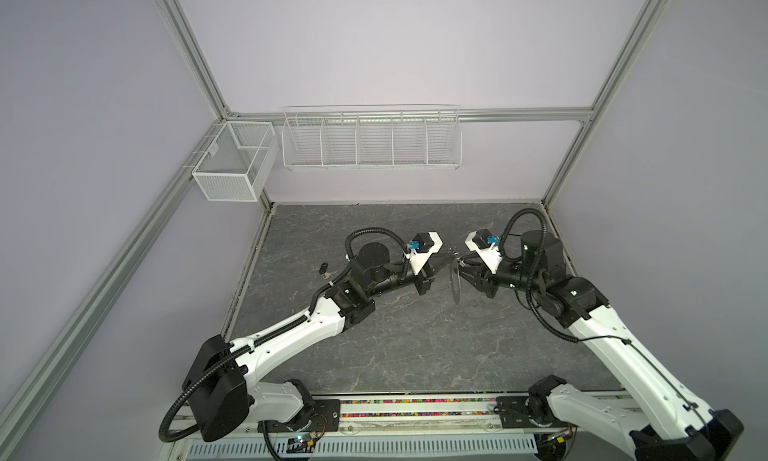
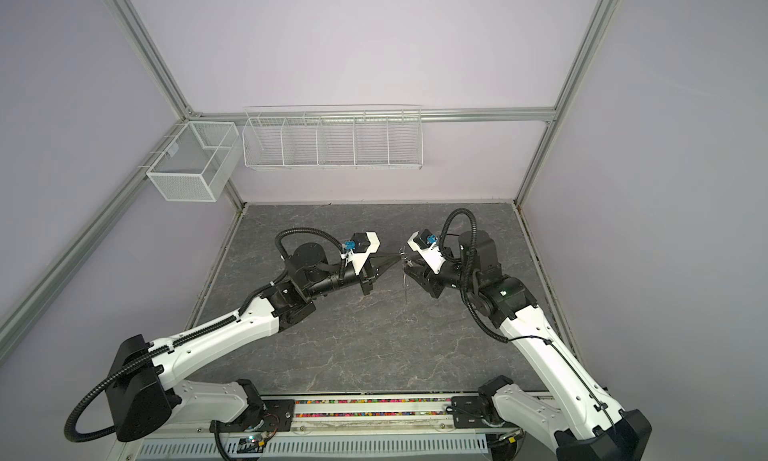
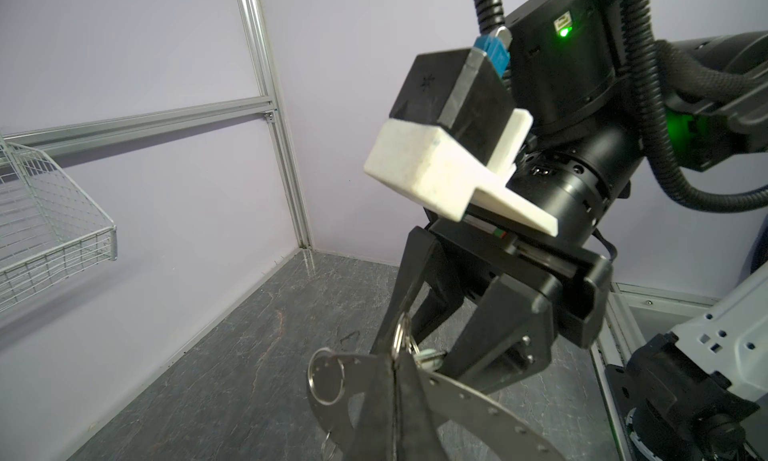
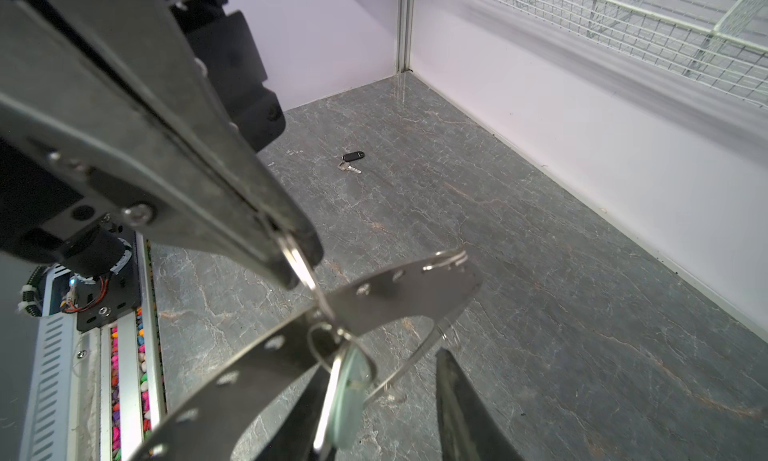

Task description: Put the keys on the keyring

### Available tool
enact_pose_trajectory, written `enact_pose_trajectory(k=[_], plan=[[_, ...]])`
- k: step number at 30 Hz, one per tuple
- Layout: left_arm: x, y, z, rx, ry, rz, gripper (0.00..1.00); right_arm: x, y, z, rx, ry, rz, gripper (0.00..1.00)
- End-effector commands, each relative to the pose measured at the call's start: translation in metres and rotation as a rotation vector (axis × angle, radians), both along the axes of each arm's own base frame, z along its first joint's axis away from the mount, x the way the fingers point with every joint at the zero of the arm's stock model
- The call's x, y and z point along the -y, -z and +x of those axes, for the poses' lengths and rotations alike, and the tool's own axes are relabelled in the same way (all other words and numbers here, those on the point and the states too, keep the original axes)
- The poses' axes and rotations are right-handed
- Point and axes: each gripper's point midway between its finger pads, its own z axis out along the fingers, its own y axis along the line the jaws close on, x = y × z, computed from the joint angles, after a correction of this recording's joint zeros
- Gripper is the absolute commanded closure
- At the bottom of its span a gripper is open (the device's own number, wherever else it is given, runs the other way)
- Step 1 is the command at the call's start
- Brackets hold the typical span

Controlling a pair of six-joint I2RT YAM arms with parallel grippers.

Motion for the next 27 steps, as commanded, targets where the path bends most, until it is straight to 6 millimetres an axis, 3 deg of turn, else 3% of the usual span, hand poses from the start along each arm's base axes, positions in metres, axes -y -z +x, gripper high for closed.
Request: enact_pose_trajectory(k=[1, 7, 14, 27], plan=[[-0.002, -0.013, -0.004, 0.016, 0.013, -0.049, 1.0, -0.001, -0.017, -0.001, 0.059, -0.016, 0.025, 0.66], [-0.002, -0.016, -0.004, 0.026, 0.015, -0.072, 1.0, -0.004, -0.01, -0.005, 0.04, -0.045, 0.011, 0.82], [0.002, -0.019, -0.005, 0.025, 0.035, -0.106, 1.0, -0.012, -0.008, -0.01, 0.029, -0.096, 0.009, 0.93], [0.002, -0.018, -0.002, 0.031, 0.023, -0.119, 1.0, -0.025, 0.002, -0.016, -0.012, -0.168, -0.008, 0.93]])
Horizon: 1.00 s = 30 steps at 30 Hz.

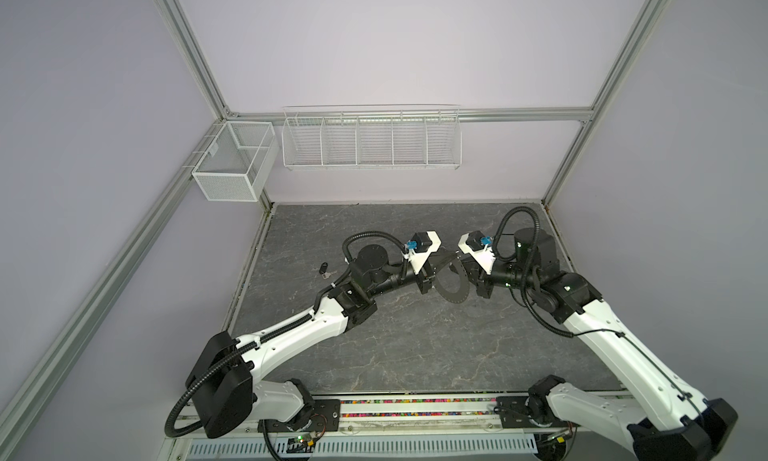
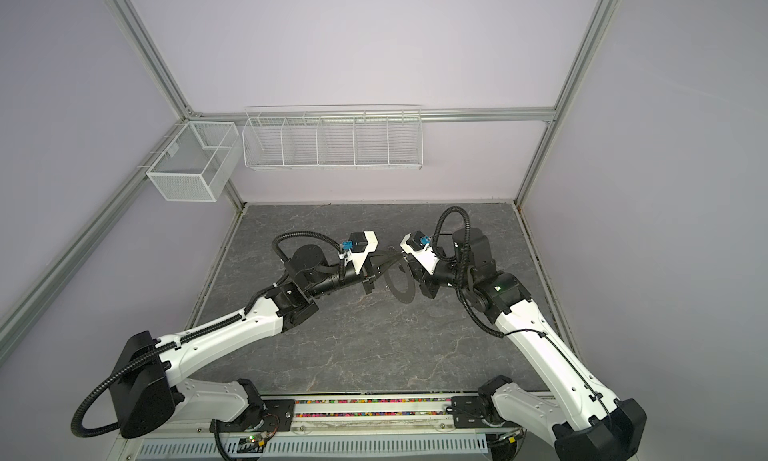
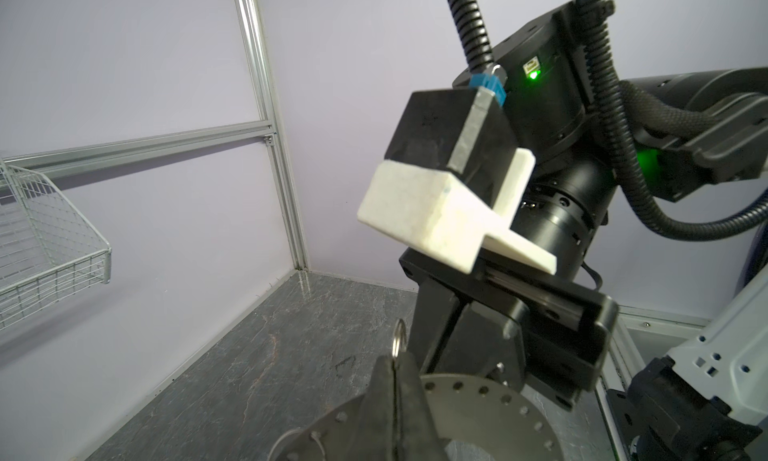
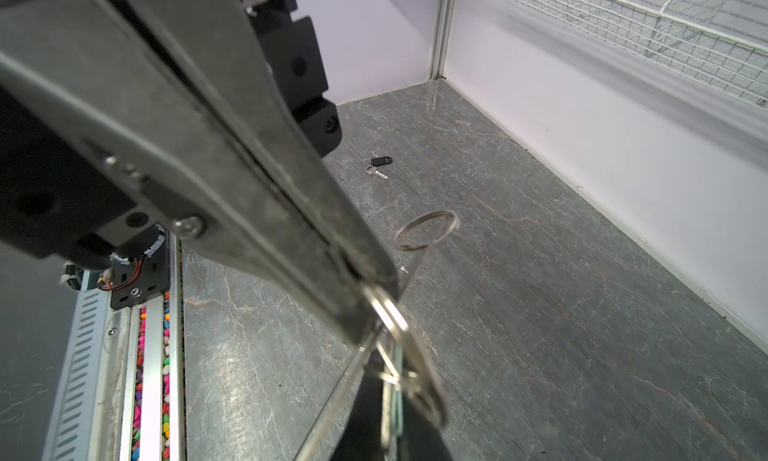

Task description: Put the keys on the keyring

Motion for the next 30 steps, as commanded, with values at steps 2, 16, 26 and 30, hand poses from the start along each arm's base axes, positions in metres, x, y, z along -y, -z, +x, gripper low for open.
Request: enact_pose_trajectory(k=[2, 16, 26, 30], plan=[[-0.001, -0.01, 0.0, 0.013, 0.003, -0.049, 1.0, -0.007, -0.003, -0.009, 0.001, -0.063, -0.001, 0.93], [-0.004, 0.001, -0.005, 0.012, 0.041, -0.008, 1.0, 0.006, -0.001, -0.005, 0.04, -0.002, -0.08, 0.65], [-0.011, 0.007, -0.019, 0.008, 0.149, 0.021, 1.0, 0.022, -0.032, -0.033, 0.12, -0.056, 0.004, 0.64], [-0.01, 0.007, -0.024, 0.009, 0.18, 0.021, 1.0, 0.014, -0.039, -0.039, 0.087, -0.117, 0.049, 0.72]])
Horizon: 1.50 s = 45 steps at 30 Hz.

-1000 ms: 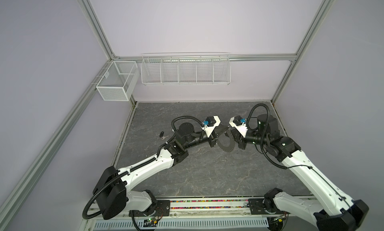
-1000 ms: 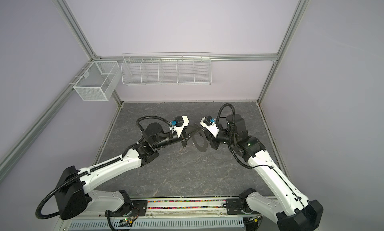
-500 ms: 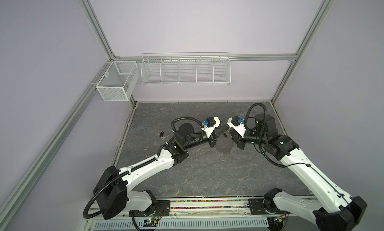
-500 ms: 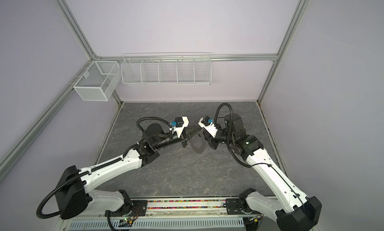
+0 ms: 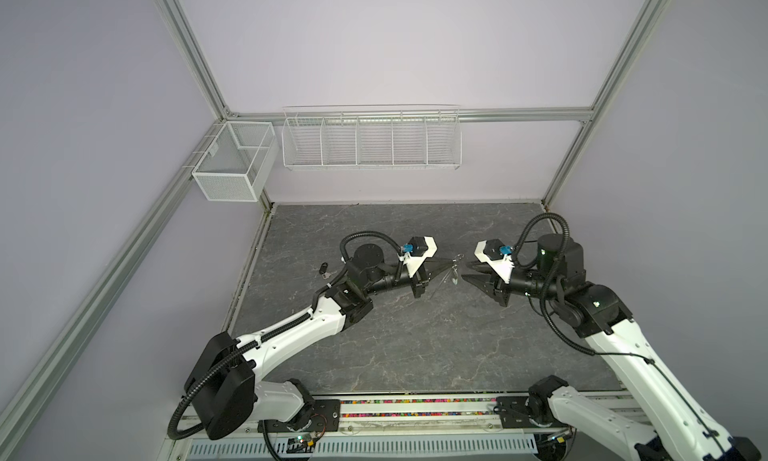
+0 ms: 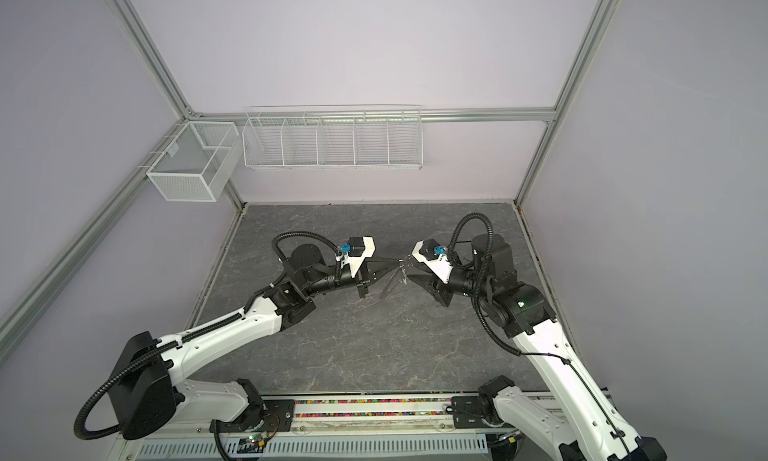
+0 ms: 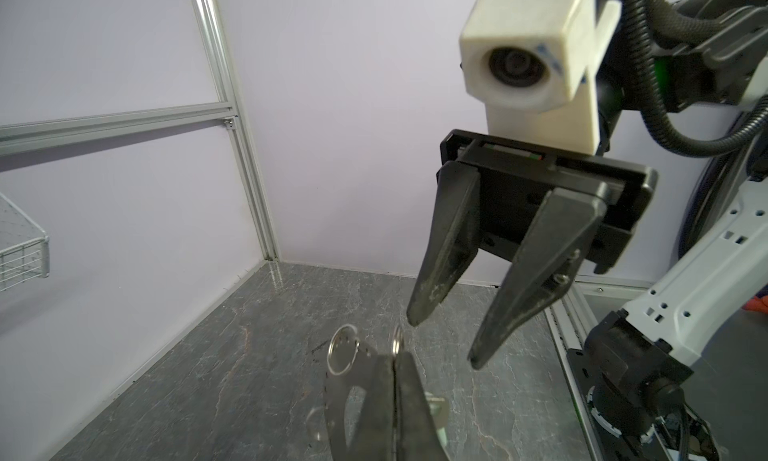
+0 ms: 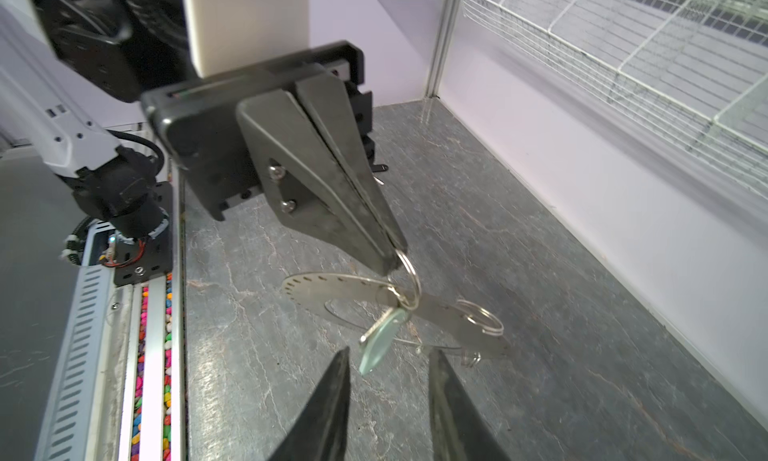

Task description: Put the keys on the keyring

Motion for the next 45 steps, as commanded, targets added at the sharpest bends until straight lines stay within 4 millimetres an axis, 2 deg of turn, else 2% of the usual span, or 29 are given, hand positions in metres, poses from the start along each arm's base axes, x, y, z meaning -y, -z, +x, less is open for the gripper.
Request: enact_pose_trajectory(k=[1, 10, 15, 24, 27, 32, 37, 38, 40, 42, 45], plan=[[-0.004, -0.012, -0.014, 0.022, 0.061, -0.025, 1.0, -0.01, -0.006, -0.007, -0.023, -0.085, 0.038, 0.73], [-0.006, -0.01, -0.021, 0.029, 0.089, -0.018, 1.0, -0.011, -0.005, 0.007, -0.04, -0.047, 0.043, 0.73], [-0.005, -0.008, -0.021, 0.032, 0.092, -0.008, 1.0, -0.013, -0.007, 0.004, -0.042, -0.073, 0.055, 0.78], [-0.004, -0.008, -0.017, 0.038, 0.079, -0.004, 1.0, -0.017, -0.008, -0.004, -0.049, -0.13, 0.068, 0.77], [-0.004, -0.008, -0.016, 0.039, 0.075, -0.005, 1.0, -0.017, -0.004, -0.004, -0.057, -0.13, 0.057, 0.81], [-0.004, -0.006, -0.015, 0.042, 0.066, 0.013, 1.0, -0.017, -0.003, -0.006, -0.055, -0.139, 0.043, 0.93], [-0.007, 0.002, -0.007, 0.067, 0.01, 0.086, 1.0, -0.014, 0.0, -0.009, -0.08, -0.14, 0.011, 0.94], [-0.008, 0.005, -0.005, 0.076, -0.005, 0.116, 0.87, -0.013, 0.002, -0.01, -0.098, -0.139, -0.004, 0.93], [-0.011, 0.008, -0.002, 0.106, -0.031, 0.168, 0.74, -0.011, 0.005, -0.011, -0.13, -0.137, -0.035, 0.93], [-0.015, 0.009, 0.003, 0.129, -0.067, 0.212, 0.67, -0.009, 0.01, -0.01, -0.168, -0.127, -0.066, 0.94], [-0.019, 0.008, 0.004, 0.172, -0.089, 0.269, 0.66, -0.006, 0.018, -0.01, -0.227, -0.122, -0.113, 0.93]])
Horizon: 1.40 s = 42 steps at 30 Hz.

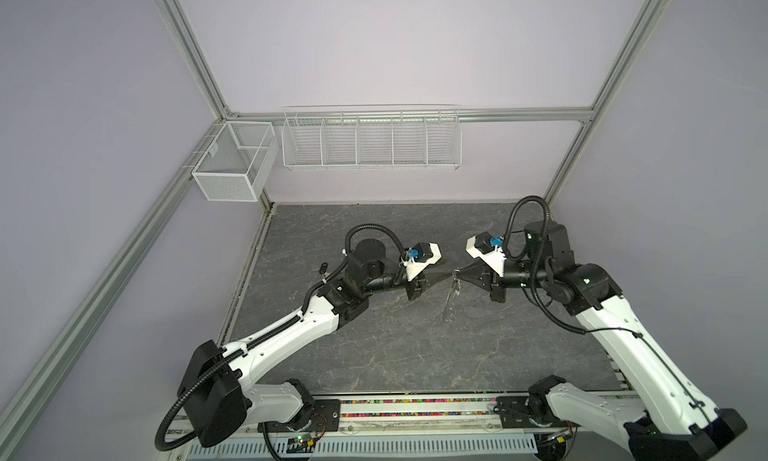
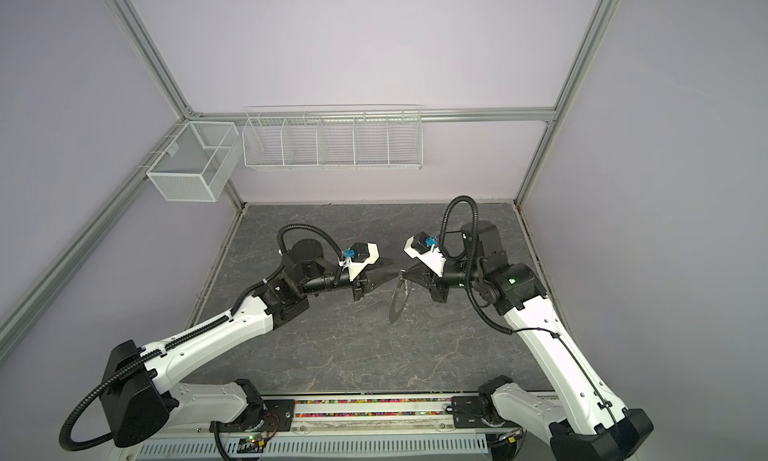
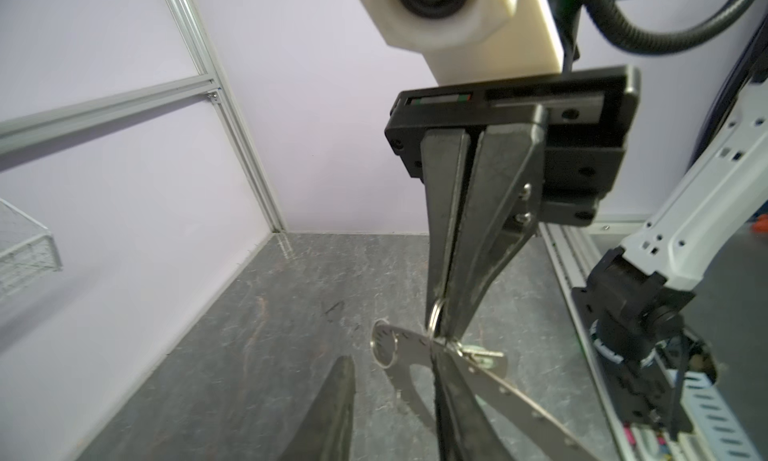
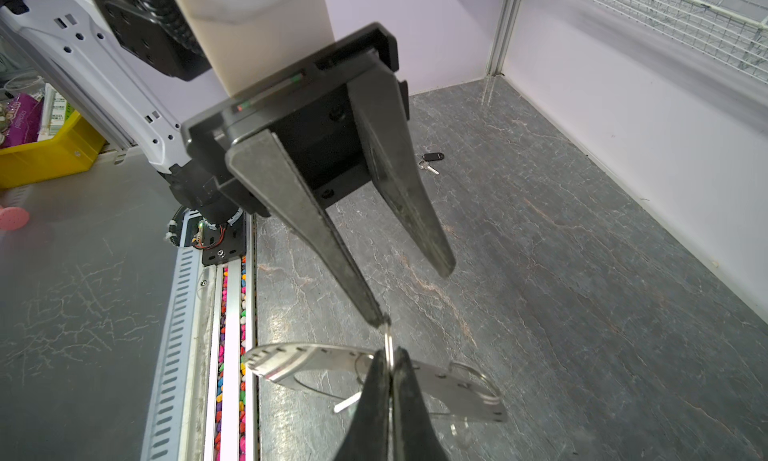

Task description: Put the keys on the keyring

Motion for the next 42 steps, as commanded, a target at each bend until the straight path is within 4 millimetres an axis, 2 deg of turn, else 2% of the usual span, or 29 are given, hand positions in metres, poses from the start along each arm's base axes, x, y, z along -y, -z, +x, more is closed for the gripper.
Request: enact_pose_trajectory(k=[1, 9, 14, 26, 39, 42], plan=[[-0.009, -0.002, 0.003, 0.089, -0.049, 0.105, 0.66, 0.006, 0.012, -0.008, -0.061, -0.026, -0.071, 0.94], [-0.001, -0.001, -0.007, 0.161, -0.043, 0.215, 0.67, 0.004, 0.019, -0.01, -0.131, -0.033, -0.125, 0.93], [0.004, 0.008, -0.014, 0.148, -0.003, 0.248, 0.68, 0.001, 0.023, -0.012, -0.152, -0.045, -0.145, 0.93], [0.015, 0.022, -0.017, 0.146, 0.033, 0.313, 0.73, -0.008, 0.025, -0.016, -0.153, -0.076, -0.164, 0.94], [0.02, 0.038, -0.029, 0.099, 0.128, 0.361, 0.83, -0.01, 0.024, -0.017, -0.022, -0.092, -0.181, 0.93], [0.022, 0.04, -0.034, 0.083, 0.159, 0.365, 0.88, -0.011, 0.018, -0.015, 0.031, -0.091, -0.165, 0.93]])
